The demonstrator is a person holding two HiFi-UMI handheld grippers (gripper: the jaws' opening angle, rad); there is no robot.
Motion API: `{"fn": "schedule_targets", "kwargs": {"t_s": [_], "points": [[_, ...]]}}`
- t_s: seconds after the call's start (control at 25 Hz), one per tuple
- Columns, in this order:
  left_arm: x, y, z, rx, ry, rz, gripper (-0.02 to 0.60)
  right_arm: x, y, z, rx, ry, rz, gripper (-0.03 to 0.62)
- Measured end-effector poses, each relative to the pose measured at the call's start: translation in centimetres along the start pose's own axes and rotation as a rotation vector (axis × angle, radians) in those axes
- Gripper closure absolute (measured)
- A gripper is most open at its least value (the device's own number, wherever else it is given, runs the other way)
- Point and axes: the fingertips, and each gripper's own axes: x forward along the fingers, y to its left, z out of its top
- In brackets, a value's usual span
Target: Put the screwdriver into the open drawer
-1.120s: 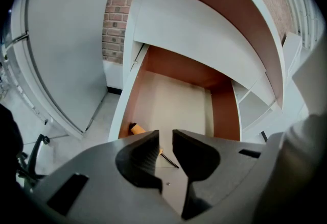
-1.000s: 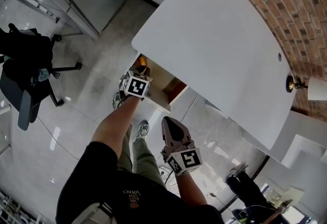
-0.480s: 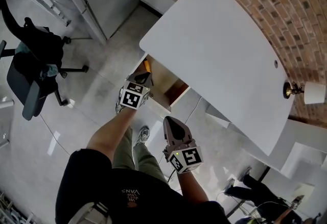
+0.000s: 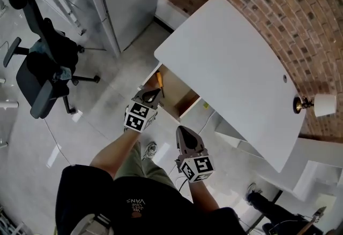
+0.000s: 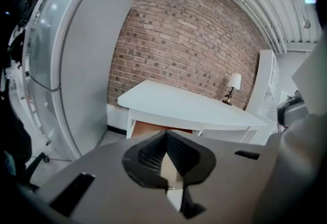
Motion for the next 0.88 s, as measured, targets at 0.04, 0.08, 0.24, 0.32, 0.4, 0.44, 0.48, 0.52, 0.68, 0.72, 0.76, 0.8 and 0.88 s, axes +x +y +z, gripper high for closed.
{"fn": "schedule_targets", "kwargs": {"t_s": [0.04, 0.08, 0.24, 0.32, 0.4, 0.44, 0.48, 0.52, 0.68, 0.72, 0.76, 0.8, 0.88], "points": [[-0.8, -0.4, 0.4, 0.003, -0.013, 0.000, 0.574, -0.4, 0.2, 0.1, -0.004, -0.001, 0.003, 0.600], [-1.6, -0.8, 0.9, 0.004, -0.026, 0.001, 0.574, -0.7, 0.4, 0.2, -0.008, -0.003, 0.006, 0.600], [-4.8, -1.7, 2.7, -0.019, -0.090, 0.012, 0.574, -2.0, 1.3, 0.6, -0.022, -0.016, 0.014, 0.600], [-6.4, -2.2, 3.2, -0.025, -0.109, 0.013, 0.574, -2.7, 1.7, 0.8, -0.024, -0.025, 0.015, 0.600], [-7.8, -2.8, 3.5, -0.024, -0.121, 0.014, 0.574, -3.4, 2.0, 1.0, -0.022, -0.032, 0.016, 0.600], [-8.5, -3.1, 3.6, -0.023, -0.126, 0.017, 0.574, -3.7, 2.2, 1.0, -0.022, -0.037, 0.018, 0.600], [-9.1, -3.4, 3.8, -0.022, -0.132, 0.020, 0.574, -4.0, 2.3, 1.1, -0.022, -0.041, 0.020, 0.600], [-9.8, -3.7, 3.9, -0.021, -0.139, 0.024, 0.574, -4.3, 2.5, 1.1, -0.023, -0.045, 0.022, 0.600], [-12.1, -5.0, 4.8, -0.022, -0.164, 0.033, 0.574, -5.1, 3.4, 1.9, -0.037, -0.062, 0.041, 0.600], [-12.7, -5.4, 5.0, -0.017, -0.168, 0.032, 0.574, -5.3, 3.7, 2.0, -0.042, -0.067, 0.047, 0.600], [-13.2, -5.9, 5.1, -0.010, -0.172, 0.031, 0.574, -5.5, 3.9, 2.2, -0.048, -0.072, 0.053, 0.600], [-13.7, -6.3, 5.3, -0.003, -0.175, 0.028, 0.574, -5.8, 4.1, 2.4, -0.053, -0.076, 0.057, 0.600], [-14.6, -7.1, 5.6, 0.007, -0.182, 0.022, 0.574, -6.2, 4.3, 2.8, -0.059, -0.089, 0.063, 0.600]]}}
